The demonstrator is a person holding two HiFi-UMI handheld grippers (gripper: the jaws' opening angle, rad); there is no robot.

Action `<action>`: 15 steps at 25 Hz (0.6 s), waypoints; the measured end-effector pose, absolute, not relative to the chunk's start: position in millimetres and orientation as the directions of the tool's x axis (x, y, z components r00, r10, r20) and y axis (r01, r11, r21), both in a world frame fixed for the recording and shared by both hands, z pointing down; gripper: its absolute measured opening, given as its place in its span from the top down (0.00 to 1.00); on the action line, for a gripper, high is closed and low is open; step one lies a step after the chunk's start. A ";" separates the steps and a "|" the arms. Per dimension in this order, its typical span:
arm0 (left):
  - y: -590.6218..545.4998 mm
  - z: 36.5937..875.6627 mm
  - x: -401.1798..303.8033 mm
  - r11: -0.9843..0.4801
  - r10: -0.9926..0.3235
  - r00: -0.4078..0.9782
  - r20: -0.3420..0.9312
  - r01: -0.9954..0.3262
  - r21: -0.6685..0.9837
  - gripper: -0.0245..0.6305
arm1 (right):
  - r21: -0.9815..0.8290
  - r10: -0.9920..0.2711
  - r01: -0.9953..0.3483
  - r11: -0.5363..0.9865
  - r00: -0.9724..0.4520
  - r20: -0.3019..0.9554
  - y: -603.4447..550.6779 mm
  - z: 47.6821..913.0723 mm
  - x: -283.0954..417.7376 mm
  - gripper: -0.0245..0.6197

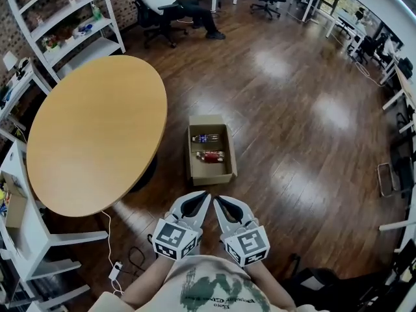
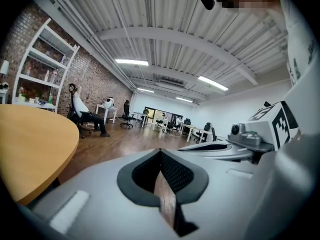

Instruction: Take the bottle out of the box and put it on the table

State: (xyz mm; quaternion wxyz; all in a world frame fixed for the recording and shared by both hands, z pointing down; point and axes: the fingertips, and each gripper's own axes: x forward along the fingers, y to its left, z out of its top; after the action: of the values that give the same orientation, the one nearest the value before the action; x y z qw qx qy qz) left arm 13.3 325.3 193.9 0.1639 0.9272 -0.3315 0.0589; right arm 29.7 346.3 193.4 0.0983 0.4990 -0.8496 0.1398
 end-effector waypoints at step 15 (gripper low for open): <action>207.9 204.1 -22.4 -0.726 -0.587 0.791 0.174 -0.609 0.319 0.97 | -0.115 -0.828 -0.897 0.427 -0.439 0.349 217.2 196.3 -0.1 0.95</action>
State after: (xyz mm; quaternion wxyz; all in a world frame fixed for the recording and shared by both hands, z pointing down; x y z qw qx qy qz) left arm -22.4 207.9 204.1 0.1822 0.9285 -0.3221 0.0304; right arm -0.1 217.2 196.3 0.1203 0.5159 -0.8360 0.1428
